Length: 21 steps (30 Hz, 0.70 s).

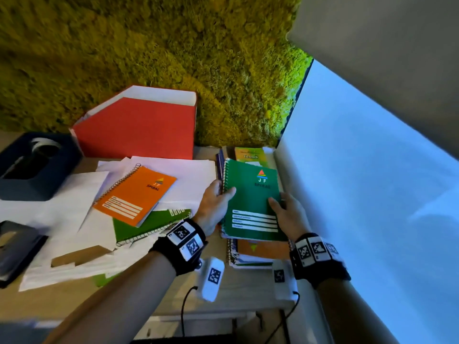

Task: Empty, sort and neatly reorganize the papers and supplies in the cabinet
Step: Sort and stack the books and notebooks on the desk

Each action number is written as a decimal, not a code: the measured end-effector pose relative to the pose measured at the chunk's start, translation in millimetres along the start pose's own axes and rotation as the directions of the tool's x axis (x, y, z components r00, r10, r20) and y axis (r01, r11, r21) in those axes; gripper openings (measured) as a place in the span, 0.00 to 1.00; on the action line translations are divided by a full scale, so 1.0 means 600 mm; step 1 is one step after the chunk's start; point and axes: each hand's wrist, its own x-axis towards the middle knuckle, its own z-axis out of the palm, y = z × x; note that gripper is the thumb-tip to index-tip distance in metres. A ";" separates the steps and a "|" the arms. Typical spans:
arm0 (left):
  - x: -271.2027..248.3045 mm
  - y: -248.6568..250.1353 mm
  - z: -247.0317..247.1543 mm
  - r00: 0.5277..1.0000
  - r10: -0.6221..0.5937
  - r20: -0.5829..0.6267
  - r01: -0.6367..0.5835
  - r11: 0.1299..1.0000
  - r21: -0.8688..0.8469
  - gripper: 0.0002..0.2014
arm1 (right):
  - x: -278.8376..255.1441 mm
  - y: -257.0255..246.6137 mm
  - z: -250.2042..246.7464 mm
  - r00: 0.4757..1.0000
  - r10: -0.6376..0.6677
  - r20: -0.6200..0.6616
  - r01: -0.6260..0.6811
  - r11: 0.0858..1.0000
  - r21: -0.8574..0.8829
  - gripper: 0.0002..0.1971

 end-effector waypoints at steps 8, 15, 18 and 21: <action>0.001 -0.071 0.042 0.877 -0.473 0.087 0.334 0.729 0.598 0.43 | -0.026 0.070 0.031 0.953 0.294 0.074 -0.243 0.887 -0.394 0.29; -0.005 -0.091 0.067 0.842 -0.526 0.124 0.449 0.808 0.381 0.53 | -0.028 0.096 0.034 0.937 0.339 0.077 -0.327 0.935 -0.138 0.24; 0.000 -0.097 0.074 0.819 -0.557 0.139 0.459 0.780 0.426 0.55 | -0.023 0.101 0.028 0.936 0.335 0.109 -0.325 0.941 -0.097 0.21; 0.001 -0.090 0.072 0.781 -0.569 0.258 0.466 0.806 0.366 0.59 | -0.014 0.099 0.017 0.929 0.340 0.147 -0.324 0.938 -0.123 0.21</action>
